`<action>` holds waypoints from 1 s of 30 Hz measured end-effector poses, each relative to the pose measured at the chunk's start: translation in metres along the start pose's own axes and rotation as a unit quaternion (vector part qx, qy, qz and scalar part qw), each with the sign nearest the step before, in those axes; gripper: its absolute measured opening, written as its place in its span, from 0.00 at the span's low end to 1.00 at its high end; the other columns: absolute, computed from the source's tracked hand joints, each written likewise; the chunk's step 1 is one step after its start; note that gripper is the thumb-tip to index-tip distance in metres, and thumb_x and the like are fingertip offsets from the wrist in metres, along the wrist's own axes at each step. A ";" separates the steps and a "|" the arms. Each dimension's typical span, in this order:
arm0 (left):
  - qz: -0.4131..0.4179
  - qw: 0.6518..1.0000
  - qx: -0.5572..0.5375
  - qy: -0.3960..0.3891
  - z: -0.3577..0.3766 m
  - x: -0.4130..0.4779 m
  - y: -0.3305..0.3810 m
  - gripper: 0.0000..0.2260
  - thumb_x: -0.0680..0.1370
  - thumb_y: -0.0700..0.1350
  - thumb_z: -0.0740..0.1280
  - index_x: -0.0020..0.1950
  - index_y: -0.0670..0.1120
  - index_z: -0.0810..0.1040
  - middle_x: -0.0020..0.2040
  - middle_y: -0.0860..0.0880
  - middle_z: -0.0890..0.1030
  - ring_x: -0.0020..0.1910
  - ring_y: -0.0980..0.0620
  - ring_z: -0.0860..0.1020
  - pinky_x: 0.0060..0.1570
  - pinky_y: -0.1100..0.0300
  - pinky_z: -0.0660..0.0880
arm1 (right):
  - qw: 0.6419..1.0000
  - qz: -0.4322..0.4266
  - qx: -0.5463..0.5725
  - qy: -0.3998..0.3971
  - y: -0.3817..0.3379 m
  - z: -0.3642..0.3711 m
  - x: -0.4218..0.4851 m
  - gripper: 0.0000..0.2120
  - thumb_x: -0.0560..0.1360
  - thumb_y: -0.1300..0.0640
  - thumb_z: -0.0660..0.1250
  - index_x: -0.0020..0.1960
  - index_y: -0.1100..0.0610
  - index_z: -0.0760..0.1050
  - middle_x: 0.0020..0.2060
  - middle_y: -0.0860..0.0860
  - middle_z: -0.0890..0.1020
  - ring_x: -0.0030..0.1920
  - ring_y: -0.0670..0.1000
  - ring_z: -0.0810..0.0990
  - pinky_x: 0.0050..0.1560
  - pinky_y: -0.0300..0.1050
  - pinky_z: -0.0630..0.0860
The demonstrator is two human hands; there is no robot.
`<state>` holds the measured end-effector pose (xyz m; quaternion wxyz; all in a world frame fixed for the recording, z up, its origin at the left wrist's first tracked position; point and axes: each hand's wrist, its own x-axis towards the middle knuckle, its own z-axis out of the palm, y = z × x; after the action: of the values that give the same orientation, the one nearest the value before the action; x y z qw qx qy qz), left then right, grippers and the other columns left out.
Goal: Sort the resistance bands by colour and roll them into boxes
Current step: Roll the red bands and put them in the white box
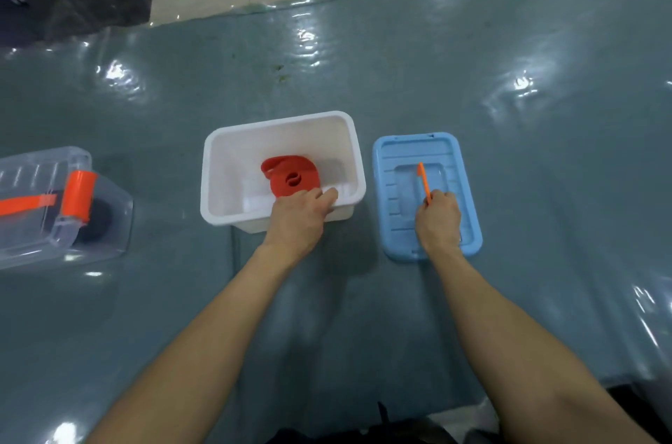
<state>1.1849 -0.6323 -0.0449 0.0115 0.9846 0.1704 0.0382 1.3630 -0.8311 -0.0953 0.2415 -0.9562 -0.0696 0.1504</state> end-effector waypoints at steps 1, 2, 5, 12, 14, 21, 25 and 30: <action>-0.002 1.000 0.001 -0.009 0.000 0.000 0.000 0.06 0.85 0.48 0.67 0.61 0.49 0.78 0.44 0.49 0.81 0.41 0.42 0.82 0.33 0.51 0.74 | 1.000 -0.001 0.014 0.012 0.001 -0.002 0.003 0.10 0.86 0.62 0.59 0.58 0.67 0.77 0.60 0.64 0.77 0.56 0.68 0.79 0.55 0.60 0.73; -0.005 1.000 -0.005 -0.023 -0.001 -0.001 0.000 0.09 0.85 0.51 0.67 0.64 0.50 0.77 0.48 0.50 0.82 0.44 0.43 0.82 0.36 0.50 0.77 | 0.999 -0.002 0.031 0.030 0.003 -0.005 0.004 0.10 0.86 0.62 0.60 0.57 0.67 0.77 0.59 0.64 0.77 0.55 0.68 0.79 0.53 0.59 0.72; -0.040 0.992 -0.109 -0.052 -0.016 -0.001 0.001 0.23 0.81 0.61 0.71 0.72 0.53 0.77 0.59 0.51 0.81 0.54 0.47 0.81 0.50 0.49 0.80 | 0.991 -0.025 0.089 0.092 0.007 -0.028 0.007 0.09 0.85 0.61 0.63 0.54 0.66 0.78 0.55 0.63 0.78 0.52 0.66 0.79 0.52 0.57 0.71; -0.254 0.805 -0.525 0.108 -0.090 0.051 0.014 0.19 0.84 0.56 0.71 0.73 0.52 0.78 0.66 0.51 0.82 0.61 0.53 0.83 0.65 0.46 0.82 | 0.950 -0.201 0.175 0.165 -0.033 -0.111 0.010 0.05 0.80 0.64 0.69 0.54 0.61 0.82 0.51 0.58 0.81 0.50 0.59 0.79 0.52 0.50 0.72; -0.288 0.703 -0.637 0.131 -0.112 0.057 0.005 0.25 0.84 0.57 0.71 0.79 0.54 0.71 0.68 0.49 0.79 0.65 0.49 0.82 0.62 0.43 0.84 | 0.937 -0.263 0.184 0.141 -0.059 -0.122 0.007 0.06 0.80 0.64 0.70 0.55 0.60 0.83 0.50 0.57 0.83 0.51 0.58 0.80 0.55 0.54 0.75; -0.366 0.612 -0.671 0.203 -0.127 0.010 -0.064 0.17 0.87 0.43 0.66 0.77 0.48 0.74 0.56 0.48 0.85 0.51 0.43 0.87 0.39 0.50 0.86 | 0.893 -0.428 0.141 0.007 -0.151 -0.094 -0.022 0.12 0.81 0.65 0.68 0.61 0.58 0.85 0.51 0.55 0.81 0.52 0.57 0.81 0.56 0.51 0.75; -0.448 0.525 -0.665 0.286 -0.107 -0.017 -0.086 0.17 0.89 0.40 0.61 0.79 0.45 0.70 0.69 0.41 0.80 0.59 0.42 0.83 0.39 0.51 0.86 | 0.828 -0.561 -0.008 0.003 -0.181 -0.057 -0.056 0.15 0.85 0.51 0.67 0.67 0.56 0.83 0.59 0.57 0.81 0.60 0.62 0.79 0.62 0.60 0.74; -0.488 0.465 -0.671 0.310 -0.073 -0.037 -0.090 0.17 0.88 0.38 0.61 0.78 0.45 0.71 0.72 0.39 0.79 0.61 0.40 0.83 0.35 0.54 0.86 | 0.831 -0.556 -0.010 0.020 -0.164 -0.027 -0.077 0.14 0.86 0.46 0.65 0.65 0.50 0.85 0.73 0.52 0.78 0.81 0.58 0.68 0.80 0.70 0.55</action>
<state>1.1142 -0.5589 0.0223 0.6314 0.3553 0.5375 0.4315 1.2889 -0.7155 0.0255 0.2758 -0.7612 -0.5863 -0.0289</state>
